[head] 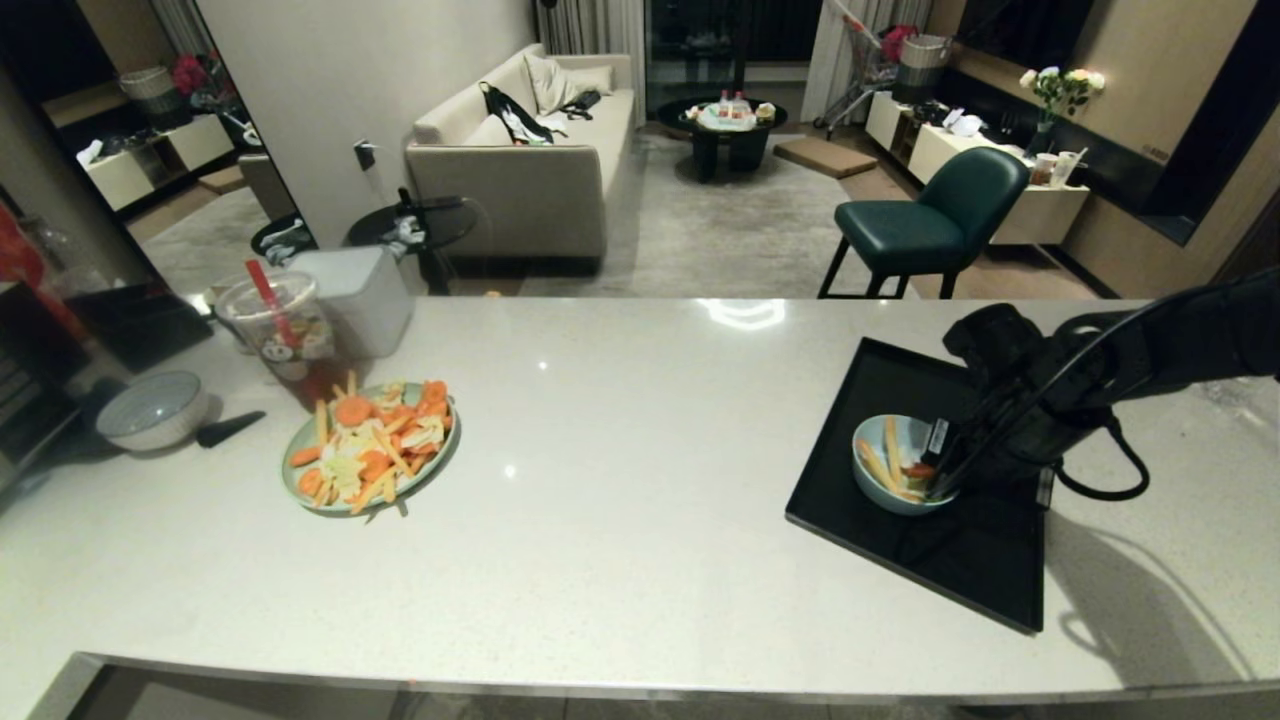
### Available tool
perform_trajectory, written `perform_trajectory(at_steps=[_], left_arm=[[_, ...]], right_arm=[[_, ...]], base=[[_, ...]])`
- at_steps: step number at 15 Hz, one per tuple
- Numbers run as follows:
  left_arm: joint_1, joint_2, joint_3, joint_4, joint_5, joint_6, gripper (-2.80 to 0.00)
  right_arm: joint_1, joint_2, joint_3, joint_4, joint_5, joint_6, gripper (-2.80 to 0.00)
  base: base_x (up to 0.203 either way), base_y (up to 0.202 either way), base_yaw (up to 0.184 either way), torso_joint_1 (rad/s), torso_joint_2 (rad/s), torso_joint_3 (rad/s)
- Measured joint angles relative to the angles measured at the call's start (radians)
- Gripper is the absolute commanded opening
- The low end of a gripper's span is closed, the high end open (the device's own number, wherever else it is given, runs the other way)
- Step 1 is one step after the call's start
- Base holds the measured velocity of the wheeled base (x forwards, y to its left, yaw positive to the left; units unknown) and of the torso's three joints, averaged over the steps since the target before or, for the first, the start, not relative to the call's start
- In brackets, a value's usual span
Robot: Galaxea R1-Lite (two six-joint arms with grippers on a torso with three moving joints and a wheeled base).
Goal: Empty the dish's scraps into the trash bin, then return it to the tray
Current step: Pick up the bowl with leftover food
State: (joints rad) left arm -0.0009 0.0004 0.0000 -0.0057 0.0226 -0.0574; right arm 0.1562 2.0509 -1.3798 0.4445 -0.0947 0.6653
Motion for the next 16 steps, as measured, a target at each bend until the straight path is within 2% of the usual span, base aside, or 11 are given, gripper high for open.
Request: perform_trajectory(at_steps=[6,9,13,16], left_arm=[[0.0,0.0,0.0,0.0,0.0,0.0,-2.8],[0.0,0.0,0.0,0.0,0.0,0.0,-2.8],[0.0,0.0,0.0,0.0,0.0,0.0,-2.8],[0.0,0.0,0.0,0.0,0.0,0.0,-2.8]], right_arm=[[0.0,-0.039,0.008,0.016,0.002,0.002,-2.8],[0.015,-0.11,0.054,0.015,0.003,0.001,-2.8],[0.076,-0.265,0.173,0.018,0.006,0.002,-2.8],[0.133,-0.416,0.336,0.017,0.007,0.004,-2.8]], base=[[0.0,0.0,0.0,0.0,0.0,0.0],[0.0,0.0,0.0,0.0,0.0,0.0],[0.0,0.0,0.0,0.0,0.0,0.0],[0.0,0.0,0.0,0.0,0.0,0.0]])
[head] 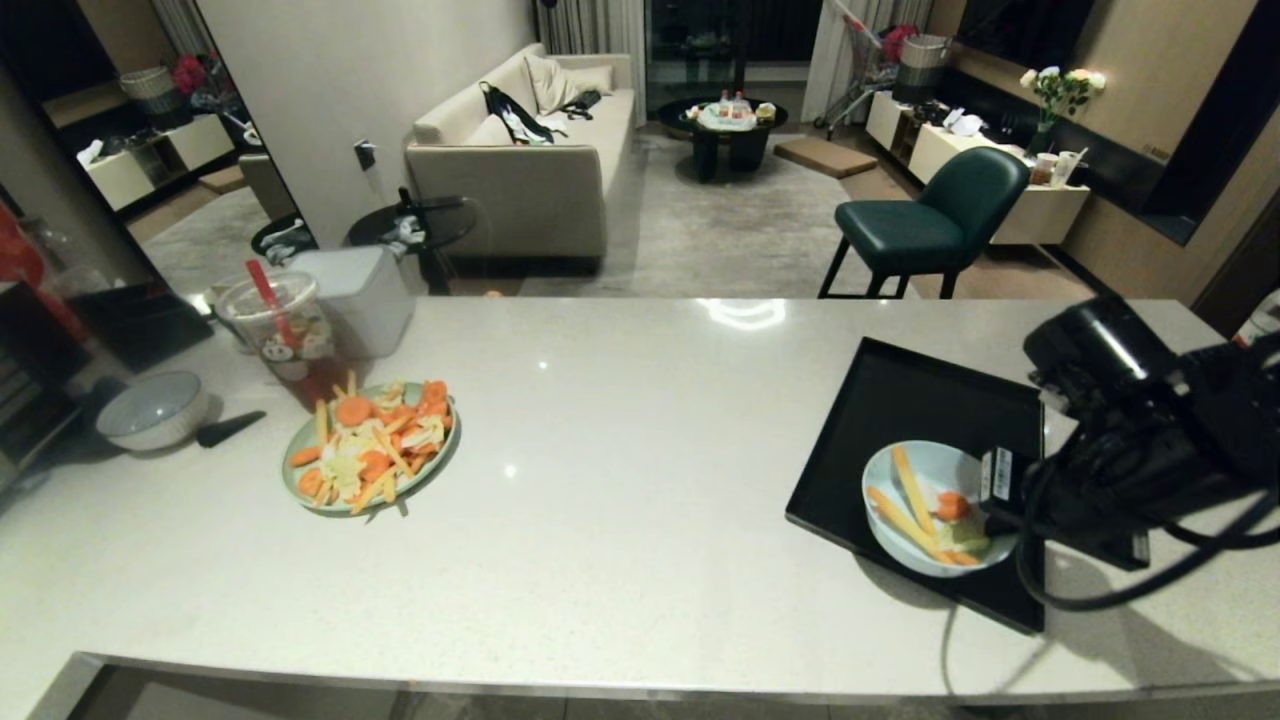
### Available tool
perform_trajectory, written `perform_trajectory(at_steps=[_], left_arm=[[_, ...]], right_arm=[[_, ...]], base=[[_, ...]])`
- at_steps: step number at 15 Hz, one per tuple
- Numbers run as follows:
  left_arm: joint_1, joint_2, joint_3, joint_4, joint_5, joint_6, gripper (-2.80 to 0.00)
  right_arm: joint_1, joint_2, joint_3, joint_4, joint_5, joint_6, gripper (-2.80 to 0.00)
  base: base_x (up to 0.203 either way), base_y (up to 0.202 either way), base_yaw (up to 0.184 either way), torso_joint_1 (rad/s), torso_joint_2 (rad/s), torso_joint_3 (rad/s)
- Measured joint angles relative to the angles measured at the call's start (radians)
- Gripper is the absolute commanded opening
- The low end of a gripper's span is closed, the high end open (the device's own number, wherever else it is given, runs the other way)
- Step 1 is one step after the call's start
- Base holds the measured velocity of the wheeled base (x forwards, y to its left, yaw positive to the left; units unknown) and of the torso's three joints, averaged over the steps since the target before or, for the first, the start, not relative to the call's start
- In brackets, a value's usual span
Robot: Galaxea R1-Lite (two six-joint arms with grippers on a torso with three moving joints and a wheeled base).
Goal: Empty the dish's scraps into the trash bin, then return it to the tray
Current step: Pick up the bowl with leftover food, then move the bowl over the trash can
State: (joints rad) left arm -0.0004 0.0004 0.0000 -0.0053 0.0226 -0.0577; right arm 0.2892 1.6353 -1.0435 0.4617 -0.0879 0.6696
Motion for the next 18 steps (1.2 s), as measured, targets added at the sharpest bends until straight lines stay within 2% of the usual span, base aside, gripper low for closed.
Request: perform_trajectory(at_steps=[6,9,13,18], left_arm=[[0.0,0.0,0.0,0.0,0.0,0.0,-2.8],[0.0,0.0,0.0,0.0,0.0,0.0,-2.8],[0.0,0.0,0.0,0.0,0.0,0.0,-2.8],[0.0,0.0,0.0,0.0,0.0,0.0,-2.8]], right_arm=[[0.035,-0.298,0.353,-0.003,-0.001,-0.006,-2.8],[0.037,-0.431,0.468,0.0,-0.002,-0.009,-2.8],[0.037,-0.554,0.544,0.034,-0.002,-0.017,-2.8],[0.037,-0.596,0.559,0.036,-0.004,-0.018,-2.8]], base=[[0.0,0.0,0.0,0.0,0.0,0.0],[0.0,0.0,0.0,0.0,0.0,0.0],[0.0,0.0,0.0,0.0,0.0,0.0],[0.0,0.0,0.0,0.0,0.0,0.0]])
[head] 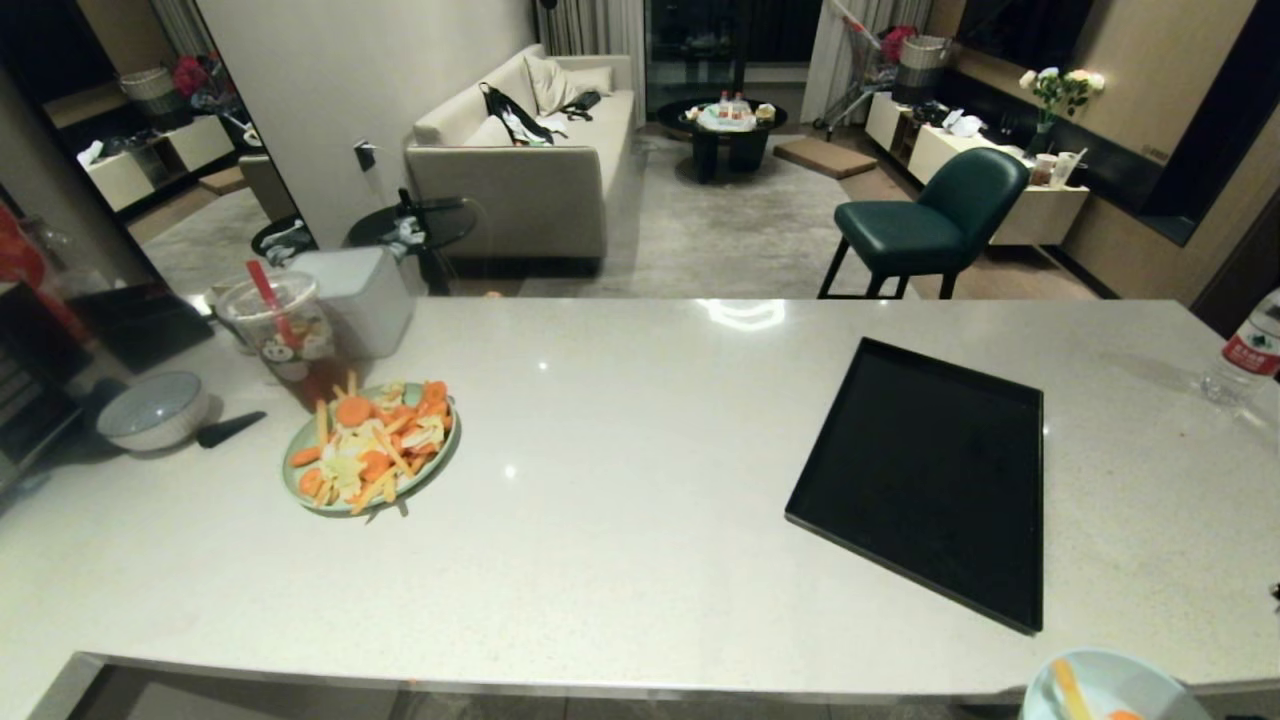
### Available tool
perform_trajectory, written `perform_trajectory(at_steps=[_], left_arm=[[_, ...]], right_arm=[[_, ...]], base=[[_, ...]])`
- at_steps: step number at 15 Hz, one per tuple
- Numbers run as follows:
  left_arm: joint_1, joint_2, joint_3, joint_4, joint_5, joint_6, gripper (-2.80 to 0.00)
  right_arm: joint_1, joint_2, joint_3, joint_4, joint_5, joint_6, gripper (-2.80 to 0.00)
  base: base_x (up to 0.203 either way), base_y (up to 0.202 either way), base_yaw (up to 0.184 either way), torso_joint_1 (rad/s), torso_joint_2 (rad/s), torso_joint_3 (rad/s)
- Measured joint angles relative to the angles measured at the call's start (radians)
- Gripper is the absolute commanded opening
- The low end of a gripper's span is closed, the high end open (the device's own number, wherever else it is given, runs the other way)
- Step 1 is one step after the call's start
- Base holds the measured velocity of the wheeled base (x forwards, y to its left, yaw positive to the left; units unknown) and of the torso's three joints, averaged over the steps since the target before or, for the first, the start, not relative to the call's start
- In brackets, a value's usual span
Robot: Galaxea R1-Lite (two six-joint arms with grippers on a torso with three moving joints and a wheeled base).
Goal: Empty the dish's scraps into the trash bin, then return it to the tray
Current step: Move the bowl over the trash can
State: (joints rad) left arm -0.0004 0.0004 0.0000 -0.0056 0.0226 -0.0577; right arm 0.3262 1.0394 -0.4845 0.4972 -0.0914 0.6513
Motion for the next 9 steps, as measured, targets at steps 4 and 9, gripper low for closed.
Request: perform_trajectory(at_steps=[4,9], left_arm=[[0.0,0.0,0.0,0.0,0.0,0.0,-2.8],[0.0,0.0,0.0,0.0,0.0,0.0,-2.8]], right_arm=[[0.0,-0.001,-0.001,-0.004,0.001,0.0,-2.8],[0.0,0.013,-0.004,-0.016,0.007,-0.022,-2.8]], base=[[0.0,0.0,0.0,0.0,0.0,0.0],[0.0,0.0,0.0,0.0,0.0,0.0]])
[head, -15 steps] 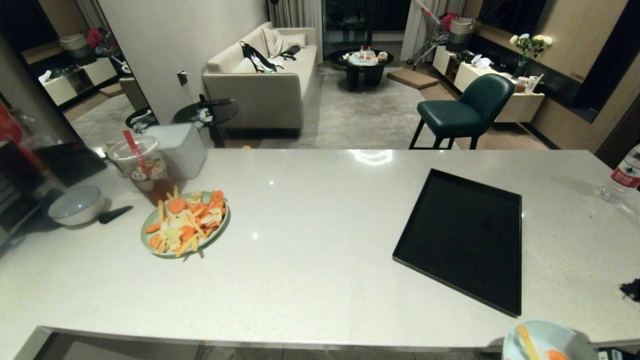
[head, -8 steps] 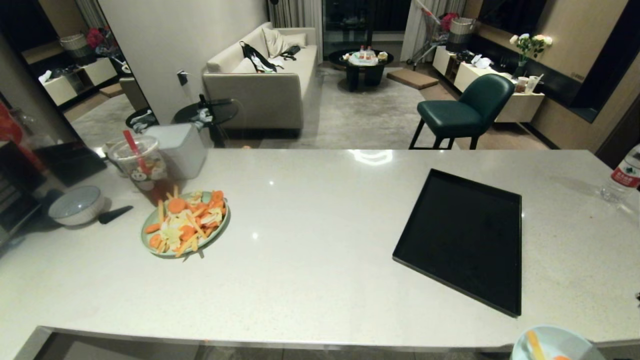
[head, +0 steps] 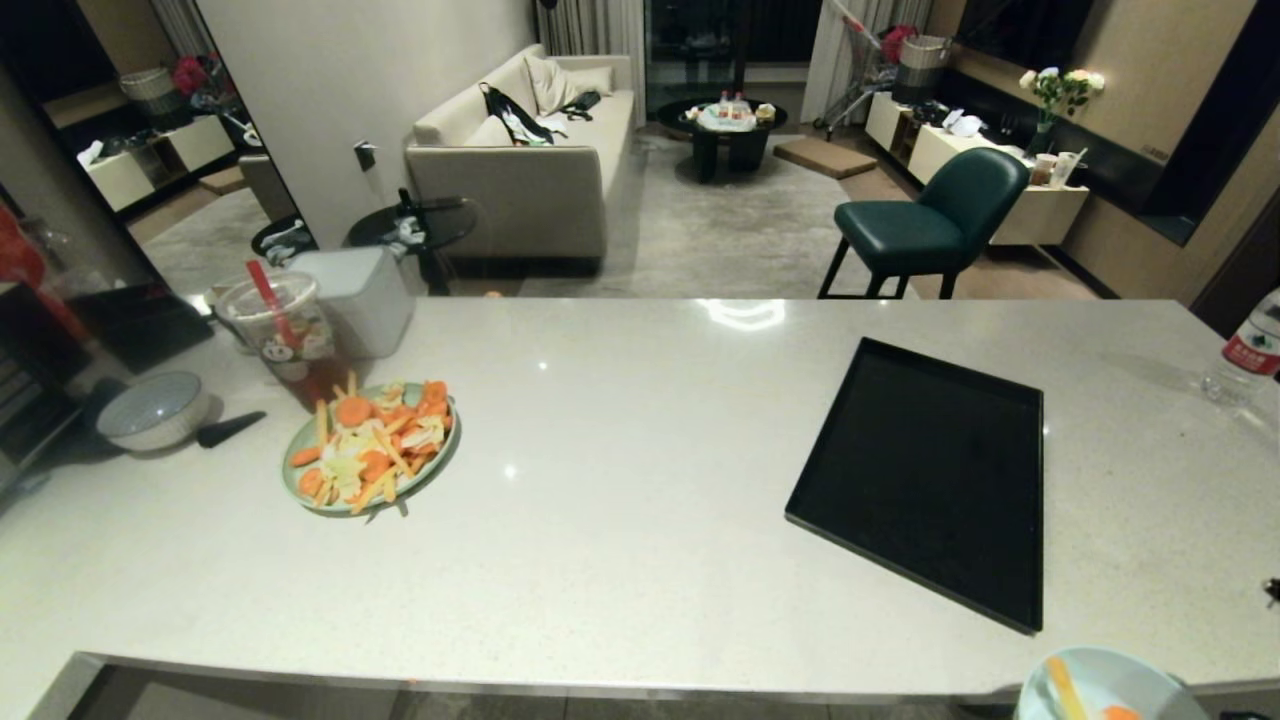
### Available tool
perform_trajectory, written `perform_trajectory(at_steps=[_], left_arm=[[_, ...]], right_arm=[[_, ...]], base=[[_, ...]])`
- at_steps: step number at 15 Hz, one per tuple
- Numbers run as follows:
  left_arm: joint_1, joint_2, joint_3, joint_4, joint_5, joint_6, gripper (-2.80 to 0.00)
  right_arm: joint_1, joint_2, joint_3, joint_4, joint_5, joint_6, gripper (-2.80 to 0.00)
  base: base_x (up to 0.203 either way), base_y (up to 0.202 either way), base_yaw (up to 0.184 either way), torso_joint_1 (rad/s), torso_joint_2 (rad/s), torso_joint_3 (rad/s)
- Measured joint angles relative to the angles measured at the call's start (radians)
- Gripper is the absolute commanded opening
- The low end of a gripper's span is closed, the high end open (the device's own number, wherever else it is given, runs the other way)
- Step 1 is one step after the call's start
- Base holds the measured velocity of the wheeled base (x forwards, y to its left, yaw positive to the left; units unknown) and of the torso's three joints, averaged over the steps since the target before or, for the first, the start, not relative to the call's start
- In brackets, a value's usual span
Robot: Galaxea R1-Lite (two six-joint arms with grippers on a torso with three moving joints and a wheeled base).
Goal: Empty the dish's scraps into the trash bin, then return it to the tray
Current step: Move the bowl over the trash can
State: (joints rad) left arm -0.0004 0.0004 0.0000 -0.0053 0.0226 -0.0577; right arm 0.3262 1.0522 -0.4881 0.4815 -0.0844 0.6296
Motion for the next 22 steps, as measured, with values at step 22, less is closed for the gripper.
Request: perform_trajectory(at_steps=[22], left_arm=[[0.0,0.0,0.0,0.0,0.0,0.0,-2.8]], right_arm=[[-0.001,-0.007,0.027,0.009,0.051,-0.03,-2.8]], base=[[-0.045,0.0,0.0,0.0,0.0,0.0]])
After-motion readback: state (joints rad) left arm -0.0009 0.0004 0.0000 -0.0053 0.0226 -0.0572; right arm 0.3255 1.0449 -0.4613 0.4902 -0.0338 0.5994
